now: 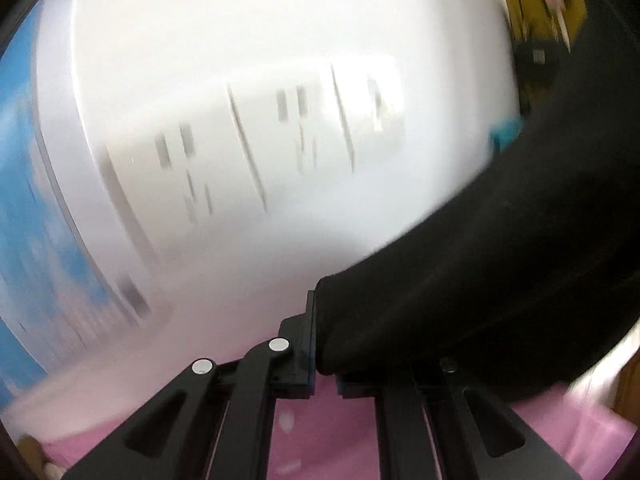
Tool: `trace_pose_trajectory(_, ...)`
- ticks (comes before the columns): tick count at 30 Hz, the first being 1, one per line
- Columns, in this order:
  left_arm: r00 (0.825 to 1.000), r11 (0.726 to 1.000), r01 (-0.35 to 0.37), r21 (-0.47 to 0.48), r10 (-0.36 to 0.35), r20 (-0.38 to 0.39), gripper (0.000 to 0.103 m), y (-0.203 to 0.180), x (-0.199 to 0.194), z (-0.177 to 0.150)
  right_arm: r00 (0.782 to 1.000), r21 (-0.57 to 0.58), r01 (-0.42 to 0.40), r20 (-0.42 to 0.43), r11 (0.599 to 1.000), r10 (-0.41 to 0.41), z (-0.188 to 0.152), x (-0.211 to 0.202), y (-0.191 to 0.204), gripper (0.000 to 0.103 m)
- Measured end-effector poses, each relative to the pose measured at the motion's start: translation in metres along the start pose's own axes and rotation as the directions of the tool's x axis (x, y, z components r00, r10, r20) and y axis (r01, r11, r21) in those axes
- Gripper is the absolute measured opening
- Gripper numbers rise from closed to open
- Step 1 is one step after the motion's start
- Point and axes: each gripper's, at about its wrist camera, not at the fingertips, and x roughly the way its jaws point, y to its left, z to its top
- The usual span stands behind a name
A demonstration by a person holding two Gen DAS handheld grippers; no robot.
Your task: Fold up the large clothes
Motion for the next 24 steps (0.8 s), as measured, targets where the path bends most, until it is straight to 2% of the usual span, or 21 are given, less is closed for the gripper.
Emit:
trace_pose_trajectory(3, 0.996, 0.999, 0.004, -0.043, 0.0, 0.087, 0.007, 0.005, -0.039, 0.042, 0.994, -0.058, 0.013, 0.105, 0.998, -0.007, 0.038, -0.049, 0.015, 0.005)
trace_pose_trajectory(6, 0.98, 0.997, 0.011, -0.075, 0.004, 0.199, 0.007, 0.013, -0.091, 0.074, 0.978, -0.113, 0.029, 0.209, 0.993, -0.005, 0.07, -0.104, 0.034, 0.005)
trace_pose_trajectory(9, 0.947, 0.996, -0.017, -0.093, 0.046, 0.319, 0.007, 0.015, -0.159, 0.091, 0.949, -0.16, 0.034, 0.315, 0.987, 0.018, 0.095, -0.169, 0.052, 0.005)
trace_pose_trajectory(10, 0.935, 0.995, -0.024, -0.101, 0.058, 0.349, 0.007, 0.019, -0.169, 0.1, 0.942, -0.165, 0.035, 0.335, 0.986, 0.023, 0.1, -0.183, 0.055, 0.005)
trace_pose_trajectory(12, 0.893, 0.992, -0.043, -0.12, 0.092, 0.441, 0.007, 0.026, -0.218, 0.115, 0.915, -0.177, 0.039, 0.402, 0.983, 0.036, 0.111, -0.227, 0.063, 0.005)
trace_pose_trajectory(15, 0.817, 0.985, -0.098, -0.142, 0.161, 0.554, 0.007, 0.024, -0.293, 0.127, 0.868, -0.194, 0.024, 0.49, 0.981, 0.075, 0.119, -0.287, 0.074, 0.005)
trace_pose_trajectory(16, 0.778, 0.98, -0.132, -0.15, 0.196, 0.597, 0.007, 0.025, -0.326, 0.129, 0.853, -0.201, 0.011, 0.512, 0.979, 0.096, 0.122, -0.307, 0.079, 0.005)
trace_pose_trajectory(19, 0.705, 0.966, -0.2, -0.165, 0.259, 0.661, 0.007, 0.016, -0.392, 0.126, 0.828, -0.224, -0.046, 0.536, 0.973, 0.163, 0.121, -0.354, 0.088, 0.005)
trace_pose_trajectory(20, 0.672, 0.955, -0.244, -0.167, 0.29, 0.682, 0.007, 0.013, -0.42, 0.118, 0.822, -0.231, -0.067, 0.538, 0.971, 0.185, 0.119, -0.364, 0.09, 0.005)
trace_pose_trajectory(21, 0.65, 0.947, -0.271, -0.172, 0.312, 0.693, 0.007, 0.01, -0.443, 0.105, 0.815, -0.243, -0.101, 0.536, 0.965, 0.22, 0.116, -0.375, 0.093, 0.005)
trace_pose_trajectory(22, 0.638, 0.941, -0.287, -0.18, 0.328, 0.697, 0.007, 0.002, -0.474, 0.09, 0.814, -0.254, -0.115, 0.53, 0.96, 0.238, 0.113, -0.379, 0.095, 0.005)
trace_pose_trajectory(24, 0.616, 0.92, -0.349, -0.18, 0.37, 0.695, 0.007, -0.003, -0.513, 0.062, 0.807, -0.288, -0.177, 0.505, 0.941, 0.307, 0.102, -0.393, 0.103, 0.005)
